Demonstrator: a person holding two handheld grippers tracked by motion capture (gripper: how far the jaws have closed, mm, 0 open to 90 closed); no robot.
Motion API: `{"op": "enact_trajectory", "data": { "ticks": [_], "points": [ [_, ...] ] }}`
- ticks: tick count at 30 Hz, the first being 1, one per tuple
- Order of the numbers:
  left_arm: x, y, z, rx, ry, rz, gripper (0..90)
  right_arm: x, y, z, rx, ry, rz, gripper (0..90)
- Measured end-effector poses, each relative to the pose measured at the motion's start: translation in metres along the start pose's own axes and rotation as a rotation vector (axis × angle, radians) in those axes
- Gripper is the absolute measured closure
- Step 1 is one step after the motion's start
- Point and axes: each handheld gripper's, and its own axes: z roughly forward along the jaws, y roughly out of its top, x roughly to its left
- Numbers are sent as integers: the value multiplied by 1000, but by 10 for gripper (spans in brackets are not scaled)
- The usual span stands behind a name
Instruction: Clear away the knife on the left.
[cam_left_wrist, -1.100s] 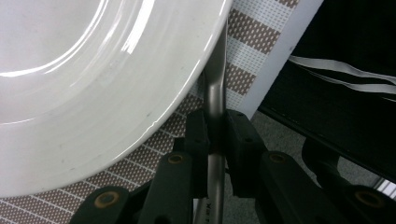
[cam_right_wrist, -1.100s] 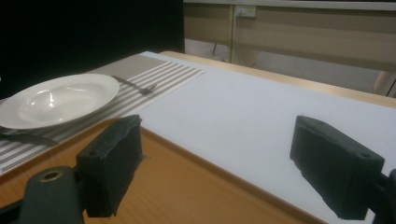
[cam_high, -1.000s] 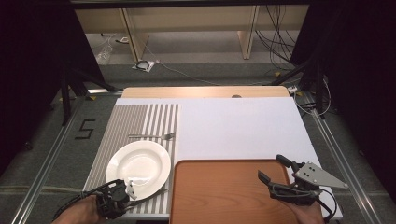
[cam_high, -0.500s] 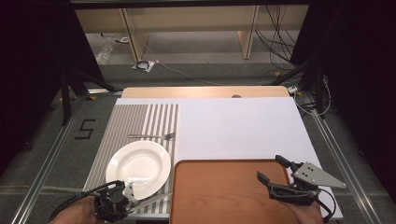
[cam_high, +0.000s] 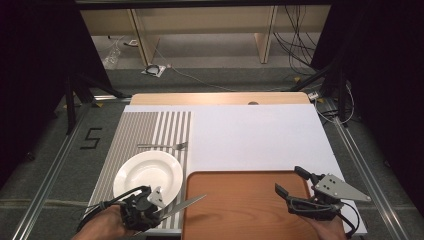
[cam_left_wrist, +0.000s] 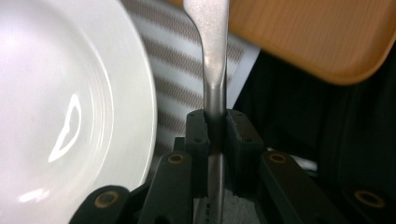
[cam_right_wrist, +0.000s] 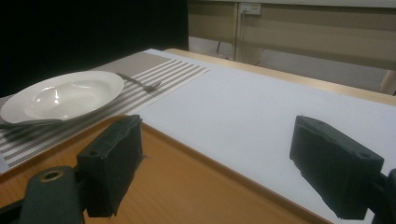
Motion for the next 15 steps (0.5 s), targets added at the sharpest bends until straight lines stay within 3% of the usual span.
{"op": "enact_trajectory", "data": {
  "ticks": [7,15],
  "points": [
    [-4,27,8,-18,-29,23,793,0,1,0,-5,0,0,180],
    [-6,47,19,-39,-60,17,793,-1,1,-2,-11,-5,8,179]
  ]
}}
